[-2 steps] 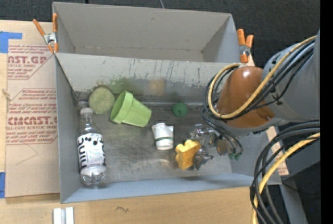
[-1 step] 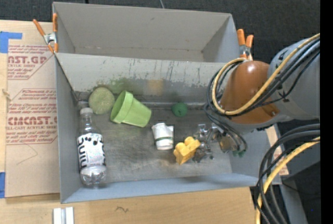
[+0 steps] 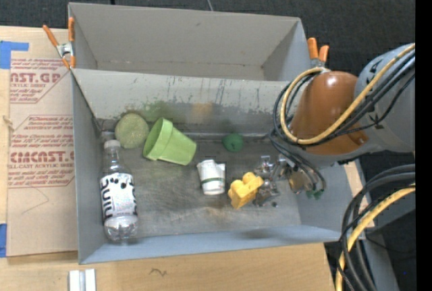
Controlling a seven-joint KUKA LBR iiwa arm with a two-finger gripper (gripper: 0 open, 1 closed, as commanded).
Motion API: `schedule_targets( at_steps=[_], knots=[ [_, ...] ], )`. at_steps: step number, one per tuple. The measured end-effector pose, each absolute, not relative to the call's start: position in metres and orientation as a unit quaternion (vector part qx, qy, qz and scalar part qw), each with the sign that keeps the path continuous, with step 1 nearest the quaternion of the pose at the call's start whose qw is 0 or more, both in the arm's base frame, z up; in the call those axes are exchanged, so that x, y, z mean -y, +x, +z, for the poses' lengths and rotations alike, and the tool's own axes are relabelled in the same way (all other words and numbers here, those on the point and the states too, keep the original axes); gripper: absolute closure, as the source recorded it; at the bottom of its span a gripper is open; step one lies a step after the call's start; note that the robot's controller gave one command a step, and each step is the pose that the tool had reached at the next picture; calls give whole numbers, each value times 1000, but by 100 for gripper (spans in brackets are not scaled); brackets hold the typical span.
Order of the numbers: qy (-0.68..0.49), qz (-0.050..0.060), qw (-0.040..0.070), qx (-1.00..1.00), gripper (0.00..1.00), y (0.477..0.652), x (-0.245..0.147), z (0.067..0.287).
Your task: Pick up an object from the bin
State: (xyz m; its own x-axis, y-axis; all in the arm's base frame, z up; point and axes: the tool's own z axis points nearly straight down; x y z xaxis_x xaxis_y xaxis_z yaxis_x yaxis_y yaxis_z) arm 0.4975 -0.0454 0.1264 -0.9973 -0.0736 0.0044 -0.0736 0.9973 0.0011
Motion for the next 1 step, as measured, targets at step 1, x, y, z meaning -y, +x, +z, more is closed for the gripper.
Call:
schedule_targets(
  at_steps=[1],
  knots=[
    [37,0,-2,999,100,498,46,143]
  ],
)
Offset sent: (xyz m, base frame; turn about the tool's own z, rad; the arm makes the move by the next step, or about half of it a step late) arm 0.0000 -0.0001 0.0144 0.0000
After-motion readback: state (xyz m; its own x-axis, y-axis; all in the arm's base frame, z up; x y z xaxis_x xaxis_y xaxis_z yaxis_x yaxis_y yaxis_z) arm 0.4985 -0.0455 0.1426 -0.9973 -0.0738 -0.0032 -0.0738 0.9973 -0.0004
